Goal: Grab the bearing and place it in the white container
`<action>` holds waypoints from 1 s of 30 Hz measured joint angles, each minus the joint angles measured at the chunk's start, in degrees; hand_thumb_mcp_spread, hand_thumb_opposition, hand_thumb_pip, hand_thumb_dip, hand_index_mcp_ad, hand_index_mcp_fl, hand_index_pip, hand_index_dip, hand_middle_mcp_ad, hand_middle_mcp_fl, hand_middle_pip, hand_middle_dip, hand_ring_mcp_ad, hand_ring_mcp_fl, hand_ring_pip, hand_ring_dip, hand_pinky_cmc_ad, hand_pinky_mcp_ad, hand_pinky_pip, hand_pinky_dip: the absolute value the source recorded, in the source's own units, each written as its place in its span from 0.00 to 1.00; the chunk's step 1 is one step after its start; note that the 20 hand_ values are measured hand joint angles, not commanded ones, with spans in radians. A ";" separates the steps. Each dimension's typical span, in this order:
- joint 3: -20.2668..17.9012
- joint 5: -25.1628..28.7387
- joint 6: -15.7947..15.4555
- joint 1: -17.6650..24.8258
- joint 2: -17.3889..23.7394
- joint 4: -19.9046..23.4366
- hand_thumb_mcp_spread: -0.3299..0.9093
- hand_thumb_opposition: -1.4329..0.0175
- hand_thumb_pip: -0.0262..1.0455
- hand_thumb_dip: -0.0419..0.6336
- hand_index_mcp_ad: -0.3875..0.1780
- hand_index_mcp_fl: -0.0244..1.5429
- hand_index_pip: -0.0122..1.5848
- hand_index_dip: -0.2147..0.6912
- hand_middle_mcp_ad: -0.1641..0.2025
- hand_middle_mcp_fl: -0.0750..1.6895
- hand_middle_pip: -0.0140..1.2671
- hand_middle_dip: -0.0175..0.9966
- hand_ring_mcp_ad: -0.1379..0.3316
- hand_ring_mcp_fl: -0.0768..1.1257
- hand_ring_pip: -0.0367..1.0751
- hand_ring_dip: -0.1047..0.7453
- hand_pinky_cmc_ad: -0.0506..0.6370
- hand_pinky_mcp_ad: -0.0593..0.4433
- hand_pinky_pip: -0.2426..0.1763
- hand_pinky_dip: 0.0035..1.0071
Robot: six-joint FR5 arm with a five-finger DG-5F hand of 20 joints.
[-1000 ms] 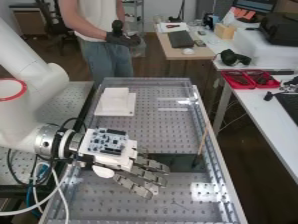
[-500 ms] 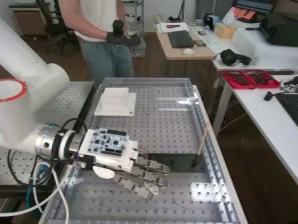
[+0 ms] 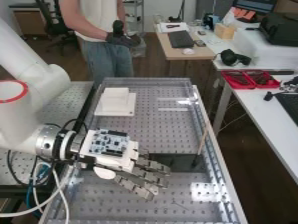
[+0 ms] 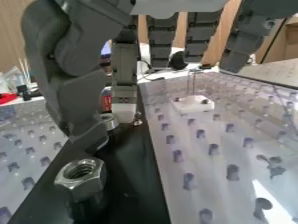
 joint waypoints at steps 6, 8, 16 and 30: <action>-0.30 -0.01 0.16 0.04 0.02 0.82 0.65 0.41 0.52 0.48 0.50 0.13 0.91 0.53 0.59 0.05 0.11 0.20 0.57 0.06 0.12 0.21 0.58 0.67 0.48 0.17; -0.48 -0.03 0.31 0.03 0.09 1.29 0.65 0.41 0.52 0.48 0.50 0.14 0.90 0.52 0.59 0.05 0.11 0.20 0.58 0.06 0.12 0.21 0.58 0.68 0.48 0.18; -0.42 -0.29 0.28 -0.08 0.15 1.41 0.65 0.38 0.49 0.45 0.51 0.23 0.92 0.52 0.59 0.06 0.11 0.20 0.58 0.06 0.12 0.21 0.57 0.67 0.52 0.18; -0.13 -1.93 0.38 -0.39 1.63 0.66 0.65 0.37 0.49 0.45 0.51 0.23 0.92 0.52 0.59 0.07 0.11 0.20 0.58 0.06 0.13 0.22 0.58 0.68 0.55 0.18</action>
